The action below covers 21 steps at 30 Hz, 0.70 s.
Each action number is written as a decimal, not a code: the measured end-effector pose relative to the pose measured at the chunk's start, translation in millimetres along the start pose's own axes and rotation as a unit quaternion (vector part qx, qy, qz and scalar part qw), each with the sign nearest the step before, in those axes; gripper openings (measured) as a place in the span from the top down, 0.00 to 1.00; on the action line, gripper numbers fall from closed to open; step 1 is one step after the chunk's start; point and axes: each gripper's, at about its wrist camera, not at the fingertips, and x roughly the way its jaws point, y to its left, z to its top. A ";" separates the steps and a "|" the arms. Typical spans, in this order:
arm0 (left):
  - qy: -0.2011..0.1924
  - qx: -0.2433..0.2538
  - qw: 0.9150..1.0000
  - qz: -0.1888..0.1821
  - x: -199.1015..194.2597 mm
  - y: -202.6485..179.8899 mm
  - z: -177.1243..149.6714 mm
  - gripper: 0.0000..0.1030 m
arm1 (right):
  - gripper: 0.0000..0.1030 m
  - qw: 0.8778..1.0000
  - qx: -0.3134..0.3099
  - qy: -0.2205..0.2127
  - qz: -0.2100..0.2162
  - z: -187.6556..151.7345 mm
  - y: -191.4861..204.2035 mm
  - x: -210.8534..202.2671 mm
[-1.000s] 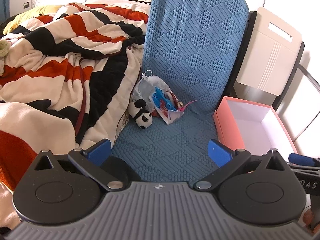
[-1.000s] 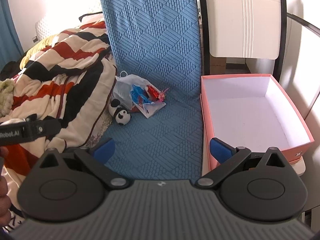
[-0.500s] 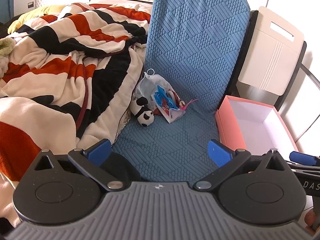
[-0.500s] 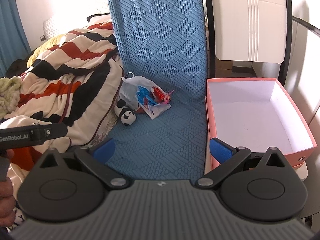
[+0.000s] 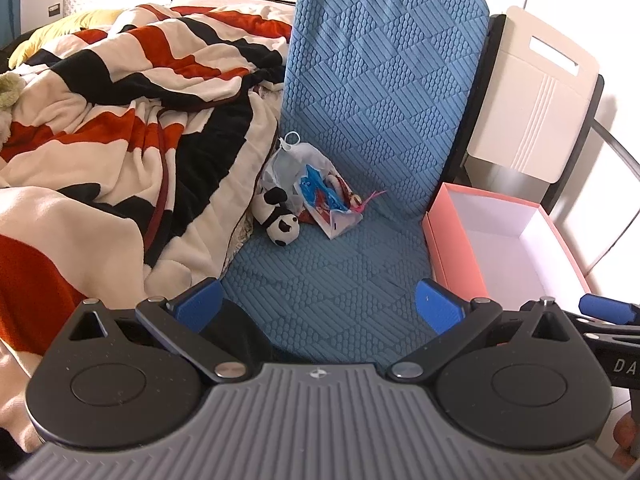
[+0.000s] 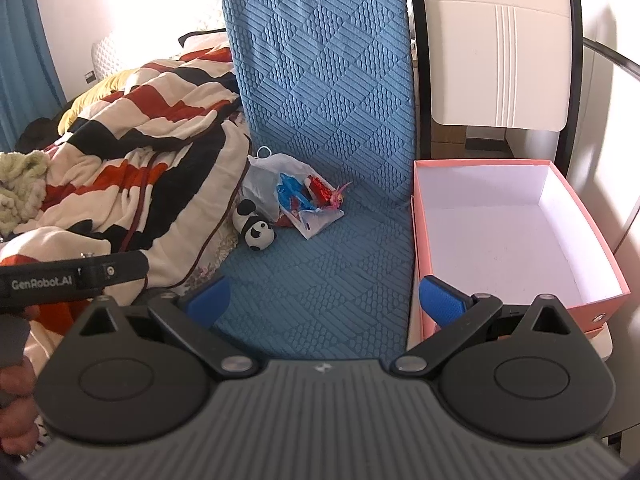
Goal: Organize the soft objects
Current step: 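Move both tools toward the panda plush and snack bag on the seat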
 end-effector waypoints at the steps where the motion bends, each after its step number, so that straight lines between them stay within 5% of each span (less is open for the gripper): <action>1: 0.001 0.001 1.000 -0.002 2.0 1.1 -0.7 0.00 | 0.00 1.000 0.001 0.001 0.001 -1.2 -0.4 0.3; 21: 0.017 0.011 1.000 -0.016 70.3 8.8 -9.0 0.00 | 0.00 1.000 0.003 0.016 -0.007 -25.4 -10.0 44.3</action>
